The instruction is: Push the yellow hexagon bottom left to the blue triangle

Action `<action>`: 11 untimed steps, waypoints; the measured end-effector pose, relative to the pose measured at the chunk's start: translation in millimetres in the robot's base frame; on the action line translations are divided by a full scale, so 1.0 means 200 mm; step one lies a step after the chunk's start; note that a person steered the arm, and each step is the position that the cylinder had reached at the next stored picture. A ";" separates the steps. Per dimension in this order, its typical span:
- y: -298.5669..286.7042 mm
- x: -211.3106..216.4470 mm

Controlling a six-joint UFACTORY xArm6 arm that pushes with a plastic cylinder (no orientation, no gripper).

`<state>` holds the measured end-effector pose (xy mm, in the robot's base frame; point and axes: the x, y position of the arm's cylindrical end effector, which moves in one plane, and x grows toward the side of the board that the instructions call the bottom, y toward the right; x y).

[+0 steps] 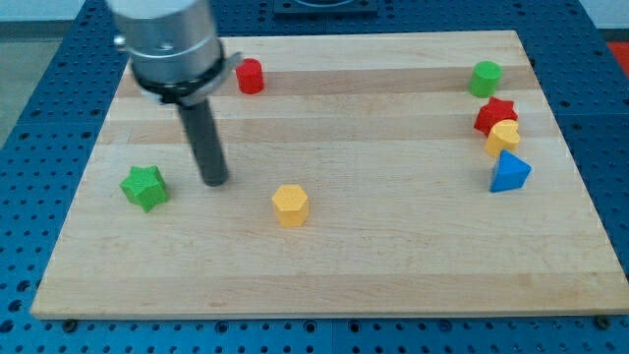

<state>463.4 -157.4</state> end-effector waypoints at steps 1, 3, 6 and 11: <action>-0.03 0.21; 0.12 0.22; 0.60 0.22; 1.70 0.22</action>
